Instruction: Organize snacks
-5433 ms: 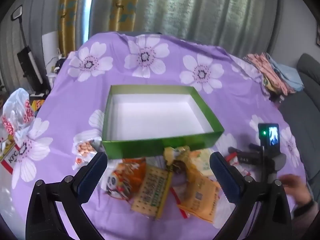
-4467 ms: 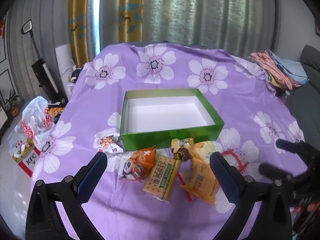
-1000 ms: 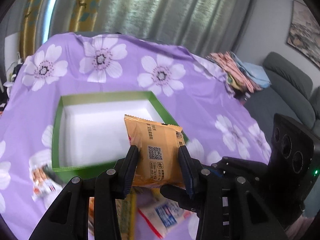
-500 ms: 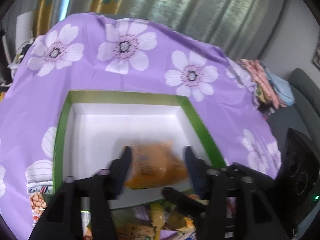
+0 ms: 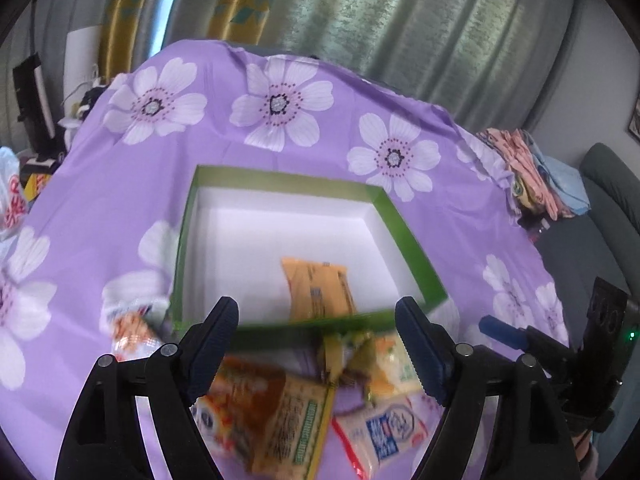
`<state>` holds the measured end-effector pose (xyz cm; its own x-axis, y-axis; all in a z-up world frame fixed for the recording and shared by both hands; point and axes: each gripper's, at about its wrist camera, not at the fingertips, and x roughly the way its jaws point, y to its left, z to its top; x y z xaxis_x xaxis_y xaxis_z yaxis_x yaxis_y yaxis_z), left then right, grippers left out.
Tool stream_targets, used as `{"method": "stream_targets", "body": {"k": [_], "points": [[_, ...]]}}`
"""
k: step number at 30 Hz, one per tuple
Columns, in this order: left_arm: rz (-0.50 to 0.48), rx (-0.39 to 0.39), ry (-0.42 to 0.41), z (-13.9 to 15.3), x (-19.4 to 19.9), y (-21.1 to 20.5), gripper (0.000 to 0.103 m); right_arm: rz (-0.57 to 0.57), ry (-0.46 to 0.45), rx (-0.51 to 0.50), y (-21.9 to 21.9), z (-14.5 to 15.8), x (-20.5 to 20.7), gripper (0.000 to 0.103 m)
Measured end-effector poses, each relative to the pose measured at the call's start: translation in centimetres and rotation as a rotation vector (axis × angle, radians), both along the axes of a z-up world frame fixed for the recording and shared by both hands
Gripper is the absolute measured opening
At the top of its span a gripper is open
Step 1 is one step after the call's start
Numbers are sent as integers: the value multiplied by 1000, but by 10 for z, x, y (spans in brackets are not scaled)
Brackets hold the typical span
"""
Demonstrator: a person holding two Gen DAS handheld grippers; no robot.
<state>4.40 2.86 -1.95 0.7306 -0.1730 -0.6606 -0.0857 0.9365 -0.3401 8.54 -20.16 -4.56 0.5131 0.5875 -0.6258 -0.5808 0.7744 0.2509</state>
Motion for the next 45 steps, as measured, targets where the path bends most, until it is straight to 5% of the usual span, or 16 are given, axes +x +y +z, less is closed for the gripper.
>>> {"method": "stream_targets", "body": {"k": [19, 45], "points": [[-98, -35, 133, -35, -62, -59, 81, 34, 93, -57, -19, -36, -68, 66], [-125, -153, 272, -86, -40, -82, 81, 81, 185, -67, -5, -77, -58, 66]]}}
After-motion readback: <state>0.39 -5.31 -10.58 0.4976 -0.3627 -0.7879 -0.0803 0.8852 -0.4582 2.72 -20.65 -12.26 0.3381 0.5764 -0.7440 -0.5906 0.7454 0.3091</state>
